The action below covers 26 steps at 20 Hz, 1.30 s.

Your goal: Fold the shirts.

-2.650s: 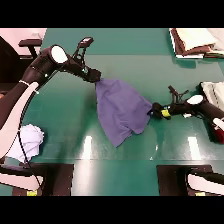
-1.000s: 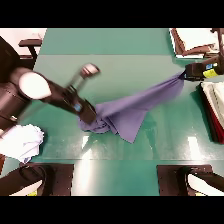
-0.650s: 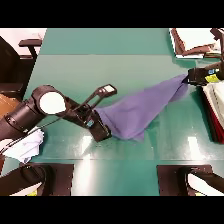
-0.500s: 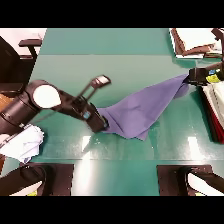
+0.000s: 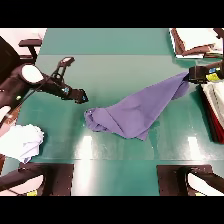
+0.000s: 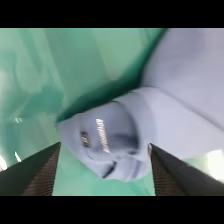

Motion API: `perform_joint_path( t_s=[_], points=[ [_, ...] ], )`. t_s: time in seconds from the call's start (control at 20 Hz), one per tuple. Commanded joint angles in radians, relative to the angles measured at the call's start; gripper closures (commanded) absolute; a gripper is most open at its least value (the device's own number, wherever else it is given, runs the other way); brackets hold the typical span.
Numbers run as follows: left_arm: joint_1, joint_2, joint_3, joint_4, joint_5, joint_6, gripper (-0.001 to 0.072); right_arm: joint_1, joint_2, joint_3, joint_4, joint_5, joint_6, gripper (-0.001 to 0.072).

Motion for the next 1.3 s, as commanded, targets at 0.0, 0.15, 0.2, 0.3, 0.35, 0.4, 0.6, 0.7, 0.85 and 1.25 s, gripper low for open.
perform_joint_path(
  t_s=[0.0,0.15,0.2,0.3,0.35,0.4,0.6,0.7,0.85,1.25],
  points=[
    [0.026,-0.163,-0.001,-0.068,0.001,0.003,0.0069,0.002,0.001,0.0,0.0,0.009,0.0,0.0696],
    [0.025,-0.282,-0.001,-0.174,0.006,0.018,0.0069,0.002,0.001,0.0,0.0,0.009,0.0,0.0696],
    [0.023,-0.304,-0.001,-0.203,0.014,0.018,0.0069,0.002,0.001,0.0,0.0,0.009,0.0,0.0696],
    [0.012,-0.328,-0.001,-0.223,0.021,0.018,0.0069,0.002,0.001,0.0,0.0,0.009,0.0,0.0696],
    [0.005,-0.33,-0.001,-0.225,0.02,0.018,0.0069,0.002,0.001,0.0,0.0,0.009,0.0,0.0696],
    [0.0,-0.33,0.0,-0.235,0.02,0.019,0.007,0.002,0.001,0.0,0.0,0.009,0.0,0.0696],
    [0.0,-0.327,0.022,-0.272,0.016,0.04,0.0638,0.002,0.001,0.0,0.0,0.008,0.0,0.0696],
    [0.001,-0.309,0.07,-0.27,0.001,0.064,0.0686,0.001,0.001,0.002,-0.001,0.006,-0.001,0.0696],
    [0.001,-0.207,0.2,-0.227,0.002,0.065,0.0686,-0.003,0.001,0.08,-0.001,0.009,-0.001,0.0696],
    [0.0,0.189,0.578,-0.069,-0.005,0.061,0.0686,-0.003,0.001,0.56,-0.002,0.134,-0.029,0.0696]
  ],
)
